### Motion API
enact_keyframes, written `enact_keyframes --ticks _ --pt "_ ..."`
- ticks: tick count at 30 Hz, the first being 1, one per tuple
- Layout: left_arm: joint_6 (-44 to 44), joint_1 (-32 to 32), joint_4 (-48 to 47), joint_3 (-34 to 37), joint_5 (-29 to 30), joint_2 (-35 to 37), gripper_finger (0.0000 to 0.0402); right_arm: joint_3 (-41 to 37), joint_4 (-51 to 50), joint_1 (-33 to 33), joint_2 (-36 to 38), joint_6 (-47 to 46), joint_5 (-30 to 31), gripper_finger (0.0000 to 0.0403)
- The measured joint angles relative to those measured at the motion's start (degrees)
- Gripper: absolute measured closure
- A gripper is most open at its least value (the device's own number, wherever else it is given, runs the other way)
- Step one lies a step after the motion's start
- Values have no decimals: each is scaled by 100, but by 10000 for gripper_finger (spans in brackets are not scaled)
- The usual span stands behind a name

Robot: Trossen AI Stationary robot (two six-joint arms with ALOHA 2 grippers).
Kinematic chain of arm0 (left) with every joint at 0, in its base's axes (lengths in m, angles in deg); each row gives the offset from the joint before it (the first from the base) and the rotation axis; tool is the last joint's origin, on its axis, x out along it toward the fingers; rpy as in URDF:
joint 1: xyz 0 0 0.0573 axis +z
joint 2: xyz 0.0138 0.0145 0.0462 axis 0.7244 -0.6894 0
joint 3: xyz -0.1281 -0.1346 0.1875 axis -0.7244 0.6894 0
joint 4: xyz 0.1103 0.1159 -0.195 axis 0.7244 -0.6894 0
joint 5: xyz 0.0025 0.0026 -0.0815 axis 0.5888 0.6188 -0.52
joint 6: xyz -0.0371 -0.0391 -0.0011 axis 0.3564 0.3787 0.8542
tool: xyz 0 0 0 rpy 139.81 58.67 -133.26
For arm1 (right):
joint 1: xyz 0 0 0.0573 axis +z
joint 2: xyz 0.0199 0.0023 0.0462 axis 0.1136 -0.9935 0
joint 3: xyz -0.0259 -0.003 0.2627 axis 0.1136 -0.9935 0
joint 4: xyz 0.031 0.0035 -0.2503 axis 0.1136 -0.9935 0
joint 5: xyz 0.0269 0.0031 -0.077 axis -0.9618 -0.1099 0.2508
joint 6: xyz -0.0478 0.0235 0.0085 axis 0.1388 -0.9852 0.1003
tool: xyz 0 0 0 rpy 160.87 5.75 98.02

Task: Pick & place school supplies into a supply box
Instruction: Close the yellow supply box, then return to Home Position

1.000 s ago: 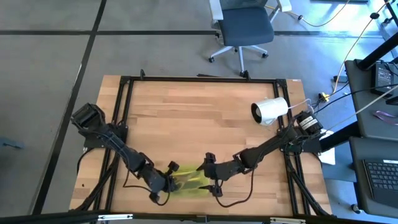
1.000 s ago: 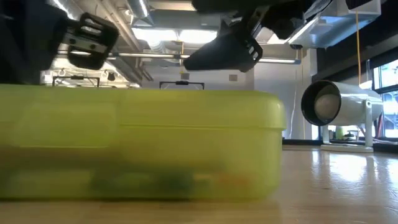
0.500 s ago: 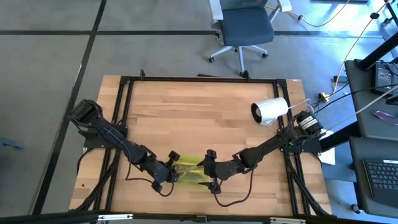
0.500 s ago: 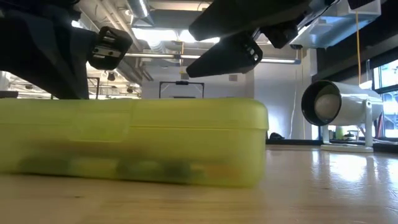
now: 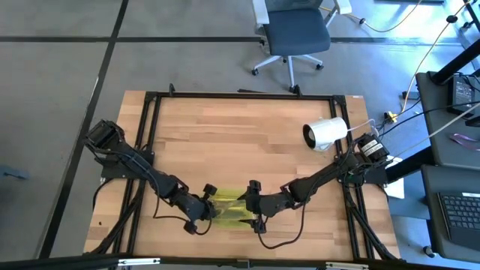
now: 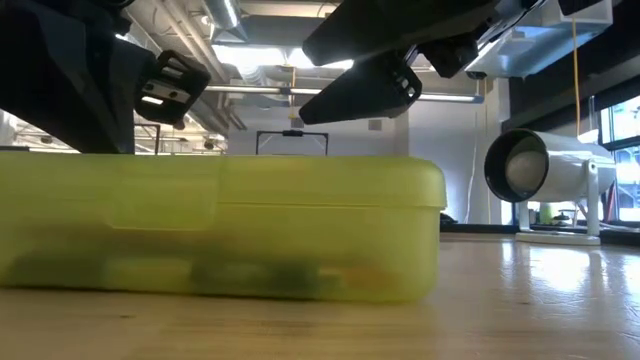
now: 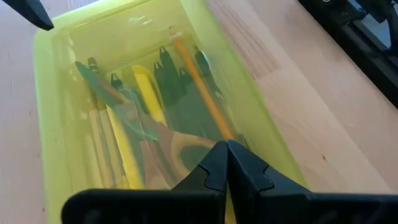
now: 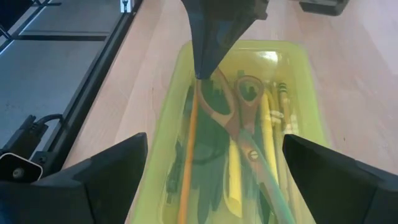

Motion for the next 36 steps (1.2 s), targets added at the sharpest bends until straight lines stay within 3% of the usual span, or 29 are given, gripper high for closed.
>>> enact_keyframes --ticks 13,19,22,25,27,32,36 --pt "689 -7 127 12 24 380 395 2 -32 26 353 -16 -71 27" --pt "1203 -7 127 4 -97 985 397 9 -761 31 915 -142 -751 27" --pt "1619 -3 -332 0 -563 1323 394 -93 -1225 70 1262 -343 -693 27" --pt "1742 121 -396 186 -486 1865 394 -553 -1028 122 1834 -363 -631 27" --pt "1607 364 38 524 -443 2314 395 -1067 -570 123 2267 -481 -591 27" --pt "1496 1192 740 1472 -1213 3624 397 -2588 1051 122 3402 -620 -587 27" --pt "1413 1822 739 2086 -1127 4655 394 -3470 1782 -39 4126 -580 -646 27"
